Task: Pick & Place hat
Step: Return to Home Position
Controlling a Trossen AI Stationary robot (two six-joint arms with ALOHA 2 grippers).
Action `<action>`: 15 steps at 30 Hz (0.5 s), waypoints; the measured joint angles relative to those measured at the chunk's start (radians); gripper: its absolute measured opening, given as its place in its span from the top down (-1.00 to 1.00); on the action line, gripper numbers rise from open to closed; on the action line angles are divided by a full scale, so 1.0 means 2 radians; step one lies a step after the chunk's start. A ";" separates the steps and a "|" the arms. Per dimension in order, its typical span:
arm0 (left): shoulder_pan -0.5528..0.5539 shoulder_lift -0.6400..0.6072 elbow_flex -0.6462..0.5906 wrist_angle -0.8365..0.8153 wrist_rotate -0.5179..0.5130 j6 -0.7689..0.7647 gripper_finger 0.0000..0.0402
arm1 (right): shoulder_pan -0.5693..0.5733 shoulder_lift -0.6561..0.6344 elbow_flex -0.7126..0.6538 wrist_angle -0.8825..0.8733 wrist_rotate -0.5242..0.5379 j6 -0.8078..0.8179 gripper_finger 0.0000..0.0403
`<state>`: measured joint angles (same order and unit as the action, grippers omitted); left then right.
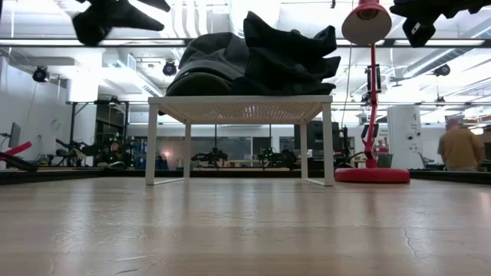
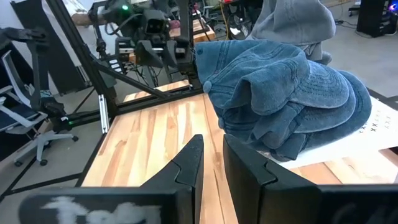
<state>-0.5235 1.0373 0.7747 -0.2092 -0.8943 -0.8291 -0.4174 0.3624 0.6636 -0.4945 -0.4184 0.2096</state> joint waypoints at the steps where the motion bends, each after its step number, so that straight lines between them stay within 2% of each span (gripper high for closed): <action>1: 0.006 -0.007 -0.021 0.042 0.014 0.019 0.24 | 0.000 0.000 0.000 0.000 0.000 -0.002 0.71; 4: 0.034 -0.027 -0.073 0.140 0.067 0.070 0.24 | 0.000 0.000 0.000 0.000 0.000 -0.003 0.71; 7: 0.072 -0.049 -0.109 0.188 0.115 0.104 0.24 | 0.000 0.000 0.000 0.000 0.000 -0.002 0.71; 12: 0.136 -0.105 -0.139 0.193 0.172 0.153 0.24 | 0.000 0.000 0.000 -0.002 0.000 0.000 0.71; 15: 0.160 -0.149 -0.147 0.187 0.187 0.192 0.24 | 0.000 0.000 0.000 -0.002 0.000 0.000 0.71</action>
<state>-0.2039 0.7390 0.4805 0.1642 -0.5211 -0.4445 -0.4174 0.3626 0.6636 -0.4982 -0.4184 0.2096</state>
